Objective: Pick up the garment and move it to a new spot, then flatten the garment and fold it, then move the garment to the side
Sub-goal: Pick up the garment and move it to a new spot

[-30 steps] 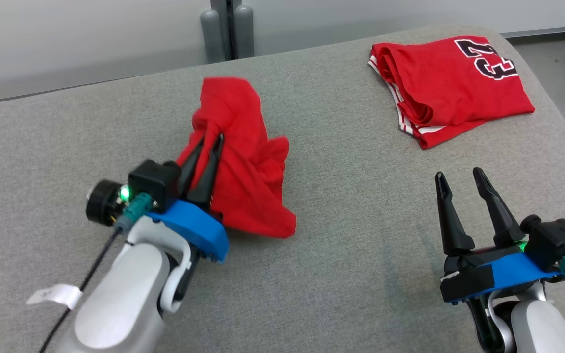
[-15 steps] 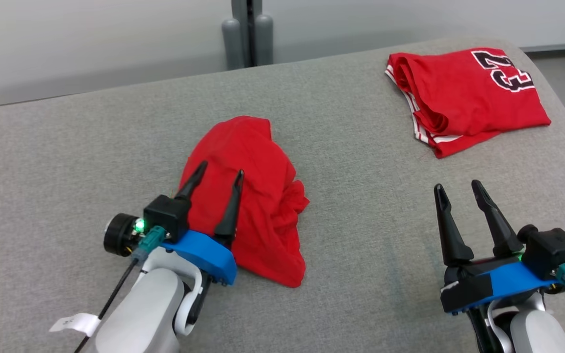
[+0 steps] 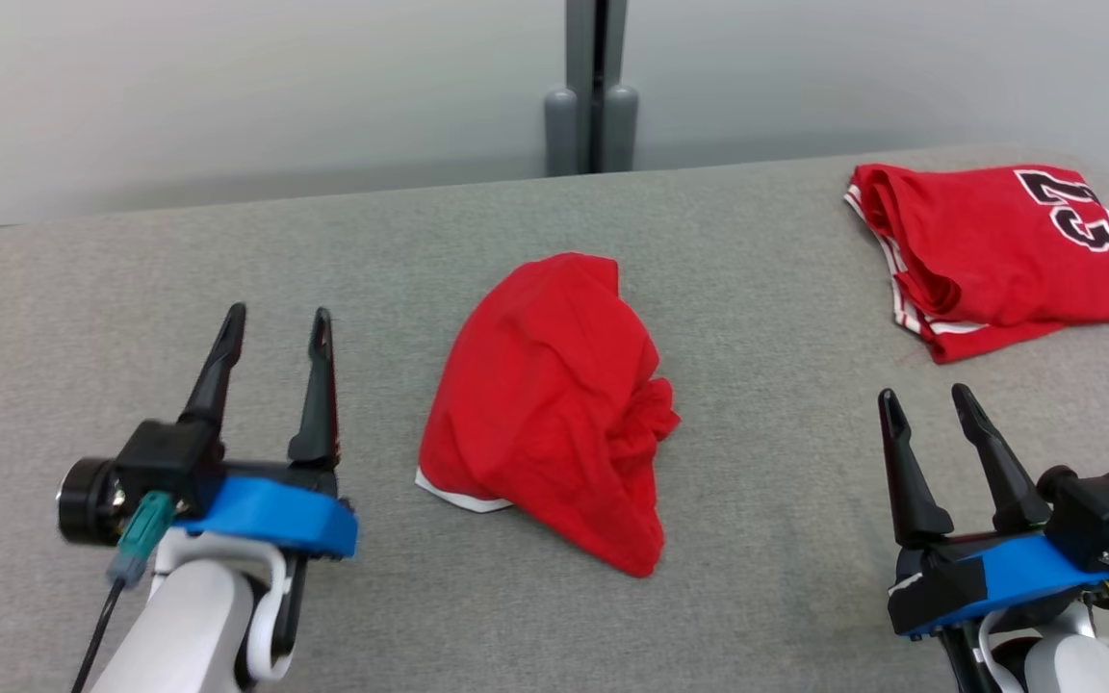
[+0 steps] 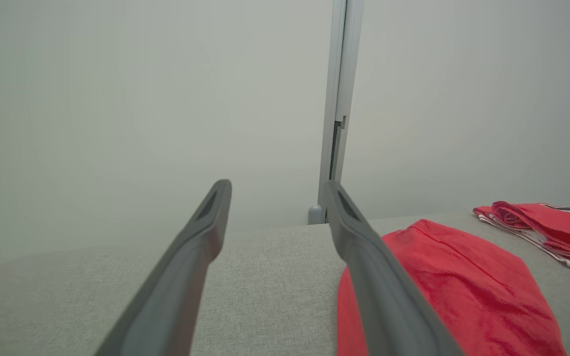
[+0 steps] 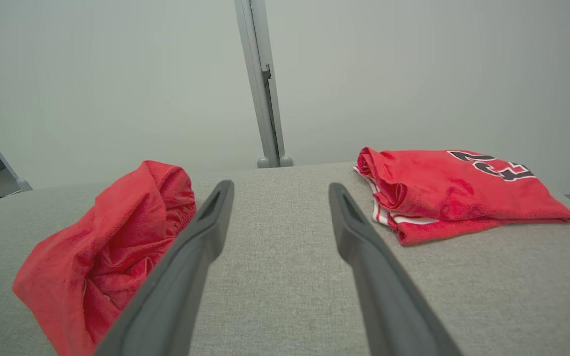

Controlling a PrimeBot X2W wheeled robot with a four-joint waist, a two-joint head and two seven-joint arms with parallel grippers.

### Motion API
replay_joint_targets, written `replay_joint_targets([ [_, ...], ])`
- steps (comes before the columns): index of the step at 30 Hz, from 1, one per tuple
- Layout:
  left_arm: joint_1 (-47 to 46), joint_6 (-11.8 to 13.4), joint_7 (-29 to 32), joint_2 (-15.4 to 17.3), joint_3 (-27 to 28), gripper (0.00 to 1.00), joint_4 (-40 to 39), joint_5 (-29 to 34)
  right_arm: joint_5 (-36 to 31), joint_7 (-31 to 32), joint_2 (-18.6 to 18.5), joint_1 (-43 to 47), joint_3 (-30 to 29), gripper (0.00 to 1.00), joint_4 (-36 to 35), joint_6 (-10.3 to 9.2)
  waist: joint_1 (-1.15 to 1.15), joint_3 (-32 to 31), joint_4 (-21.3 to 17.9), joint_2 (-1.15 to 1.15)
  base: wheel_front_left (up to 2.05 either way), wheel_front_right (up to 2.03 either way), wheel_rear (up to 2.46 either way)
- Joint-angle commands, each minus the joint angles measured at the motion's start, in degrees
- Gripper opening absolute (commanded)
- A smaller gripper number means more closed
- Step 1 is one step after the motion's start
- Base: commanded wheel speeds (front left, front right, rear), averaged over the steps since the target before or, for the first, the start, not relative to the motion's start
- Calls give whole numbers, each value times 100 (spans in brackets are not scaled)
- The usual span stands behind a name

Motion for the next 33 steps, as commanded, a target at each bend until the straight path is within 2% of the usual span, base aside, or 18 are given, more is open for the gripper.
replay_joint_targets([
  [1,184,49,-24,58,97,100,-99,33,-39,27,-1,49,-31,100,-35,3,0,-27,55,0,0,0,0],
  [8,865,147,-25,170,602,100,-491,131,-44,75,-1,268,-128,100,-54,3,0,-248,296,0,0,0,0],
  [17,1617,165,-26,103,1187,100,-820,226,-18,158,-1,540,-242,100,-110,2,0,-456,484,0,0,0,0],
  [22,1886,162,-26,160,1219,100,-807,448,-32,193,-1,651,-283,100,-102,2,0,-569,540,0,0,0,0],
  [33,2151,170,1,102,1196,100,-641,458,-18,246,-1,877,-241,100,-76,2,0,-768,571,0,0,0,0],
])
